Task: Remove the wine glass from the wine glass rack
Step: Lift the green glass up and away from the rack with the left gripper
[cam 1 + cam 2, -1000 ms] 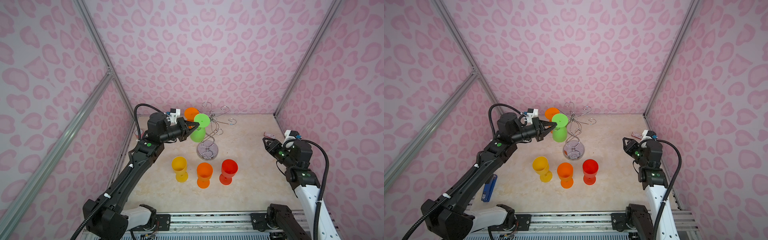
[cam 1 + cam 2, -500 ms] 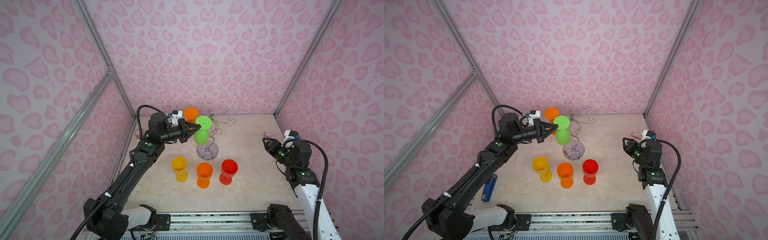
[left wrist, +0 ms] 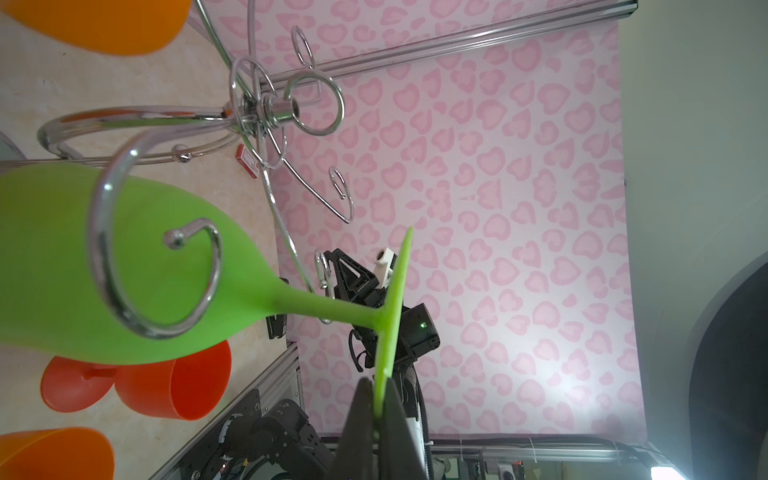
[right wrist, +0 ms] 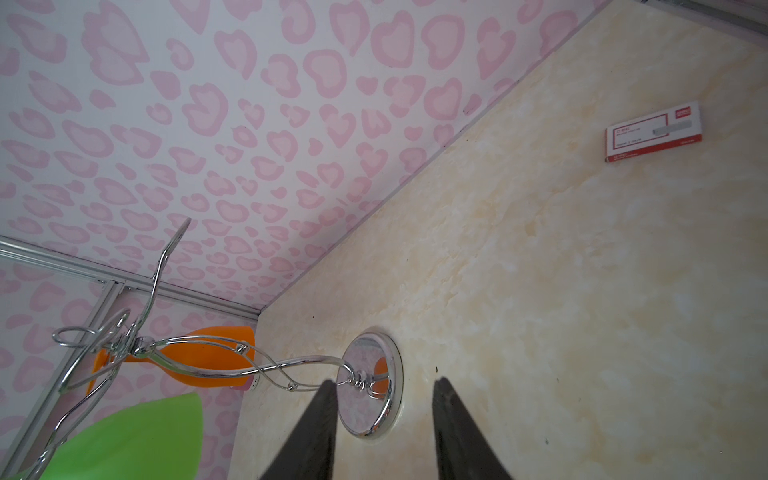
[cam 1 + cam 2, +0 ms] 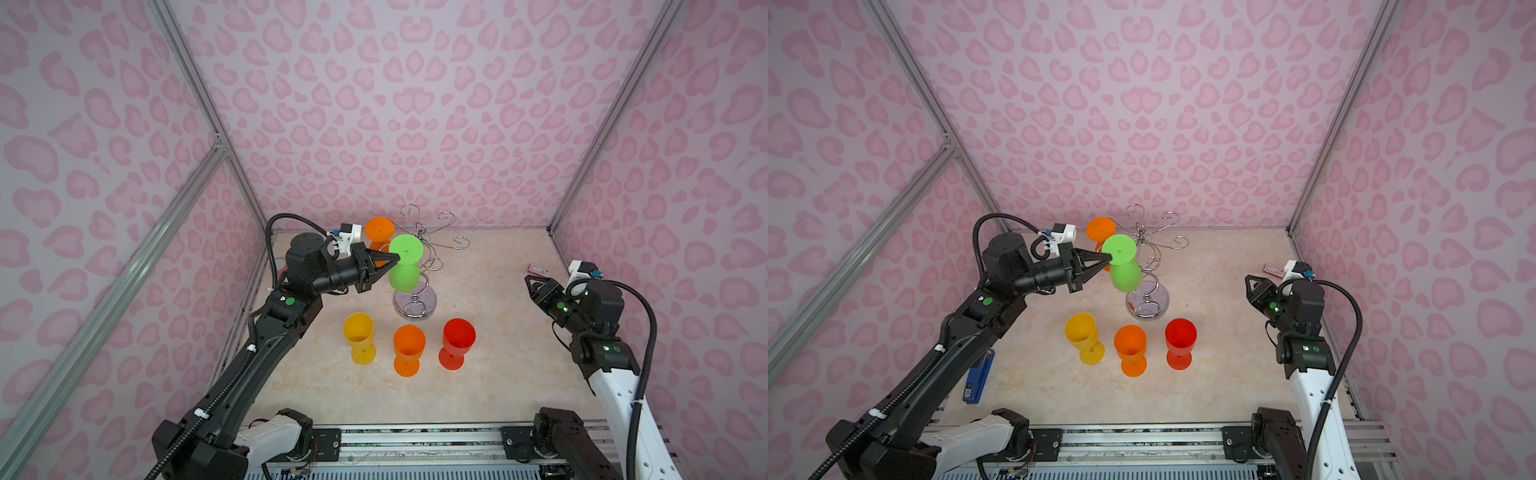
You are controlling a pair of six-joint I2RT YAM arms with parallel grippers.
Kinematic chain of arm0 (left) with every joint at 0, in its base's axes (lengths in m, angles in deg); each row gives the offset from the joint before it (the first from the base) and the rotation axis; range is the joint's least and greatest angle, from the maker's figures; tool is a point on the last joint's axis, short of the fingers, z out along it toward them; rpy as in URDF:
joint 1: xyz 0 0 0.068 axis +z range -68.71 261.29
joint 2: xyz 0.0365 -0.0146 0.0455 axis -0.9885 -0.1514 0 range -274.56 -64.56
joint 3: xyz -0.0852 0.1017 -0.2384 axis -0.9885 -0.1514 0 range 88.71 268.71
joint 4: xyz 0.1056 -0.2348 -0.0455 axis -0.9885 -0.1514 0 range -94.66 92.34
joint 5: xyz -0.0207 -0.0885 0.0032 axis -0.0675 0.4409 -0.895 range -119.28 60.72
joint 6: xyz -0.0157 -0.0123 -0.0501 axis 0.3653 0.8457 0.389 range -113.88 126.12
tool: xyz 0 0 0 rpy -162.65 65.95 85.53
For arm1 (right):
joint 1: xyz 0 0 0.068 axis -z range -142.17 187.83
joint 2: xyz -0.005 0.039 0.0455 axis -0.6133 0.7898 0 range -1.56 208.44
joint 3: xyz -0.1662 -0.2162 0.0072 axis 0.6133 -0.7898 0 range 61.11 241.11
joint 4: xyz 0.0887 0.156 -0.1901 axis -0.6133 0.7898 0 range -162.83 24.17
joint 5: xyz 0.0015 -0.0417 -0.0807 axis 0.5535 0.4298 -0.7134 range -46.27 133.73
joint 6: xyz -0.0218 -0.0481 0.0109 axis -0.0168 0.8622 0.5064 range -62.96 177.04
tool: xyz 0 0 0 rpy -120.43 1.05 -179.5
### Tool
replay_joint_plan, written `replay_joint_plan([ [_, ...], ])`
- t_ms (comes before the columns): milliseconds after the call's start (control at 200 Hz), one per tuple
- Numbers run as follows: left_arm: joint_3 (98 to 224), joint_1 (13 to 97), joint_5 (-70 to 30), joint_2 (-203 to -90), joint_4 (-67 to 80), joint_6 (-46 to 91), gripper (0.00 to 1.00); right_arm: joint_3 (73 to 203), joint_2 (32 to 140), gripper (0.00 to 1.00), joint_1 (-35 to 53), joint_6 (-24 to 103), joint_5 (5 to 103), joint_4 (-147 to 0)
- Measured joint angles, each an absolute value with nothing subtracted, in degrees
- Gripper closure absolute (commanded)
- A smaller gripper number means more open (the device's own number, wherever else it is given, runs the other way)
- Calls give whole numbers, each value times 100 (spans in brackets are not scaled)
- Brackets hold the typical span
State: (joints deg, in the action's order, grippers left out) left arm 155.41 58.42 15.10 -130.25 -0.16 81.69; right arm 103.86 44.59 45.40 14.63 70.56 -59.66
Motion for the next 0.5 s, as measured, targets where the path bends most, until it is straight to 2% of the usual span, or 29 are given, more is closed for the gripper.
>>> replay_joint_plan([
  [500,15283,5859,1696,-12280,-51,8215,98,10351,4439,61,4540,1456,7076,-5971],
])
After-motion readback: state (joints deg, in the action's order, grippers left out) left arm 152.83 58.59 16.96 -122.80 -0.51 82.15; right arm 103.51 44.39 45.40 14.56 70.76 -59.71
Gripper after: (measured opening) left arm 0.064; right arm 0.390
